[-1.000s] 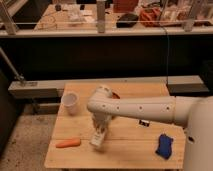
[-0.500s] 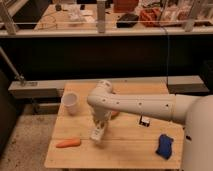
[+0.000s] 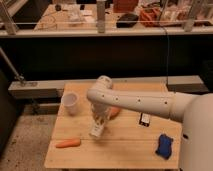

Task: Place the bottle in the ceramic bowl

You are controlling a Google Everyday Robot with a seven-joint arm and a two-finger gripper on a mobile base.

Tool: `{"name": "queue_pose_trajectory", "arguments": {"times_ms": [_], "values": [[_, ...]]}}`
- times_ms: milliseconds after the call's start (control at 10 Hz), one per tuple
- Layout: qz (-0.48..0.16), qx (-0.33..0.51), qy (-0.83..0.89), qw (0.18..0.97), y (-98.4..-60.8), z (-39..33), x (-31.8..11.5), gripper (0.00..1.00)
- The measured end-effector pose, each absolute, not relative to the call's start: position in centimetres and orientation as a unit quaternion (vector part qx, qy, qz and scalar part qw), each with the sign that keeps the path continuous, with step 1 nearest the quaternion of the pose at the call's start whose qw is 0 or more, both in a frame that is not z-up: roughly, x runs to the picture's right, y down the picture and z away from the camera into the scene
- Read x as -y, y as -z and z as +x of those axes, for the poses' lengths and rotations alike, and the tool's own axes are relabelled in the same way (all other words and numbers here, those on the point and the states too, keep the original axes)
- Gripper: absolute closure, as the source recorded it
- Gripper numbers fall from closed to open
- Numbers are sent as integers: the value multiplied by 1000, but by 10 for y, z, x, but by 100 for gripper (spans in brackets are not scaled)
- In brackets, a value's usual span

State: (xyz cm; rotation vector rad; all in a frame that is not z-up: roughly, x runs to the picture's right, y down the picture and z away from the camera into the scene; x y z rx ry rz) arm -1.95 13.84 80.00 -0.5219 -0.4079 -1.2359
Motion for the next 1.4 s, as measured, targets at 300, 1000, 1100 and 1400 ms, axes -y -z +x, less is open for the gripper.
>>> {"name": "queue_pose_trajectory", "arguments": {"times_ms": [300,1000,1100,1400], "values": [[-239,185,566,767,-801,-17,-127,98],[-230,181,556,778,-806,-8,-102,98],[-227,178,550,783,-809,0,-94,98],[-221,175,541,792,-819,12,-80,98]]}}
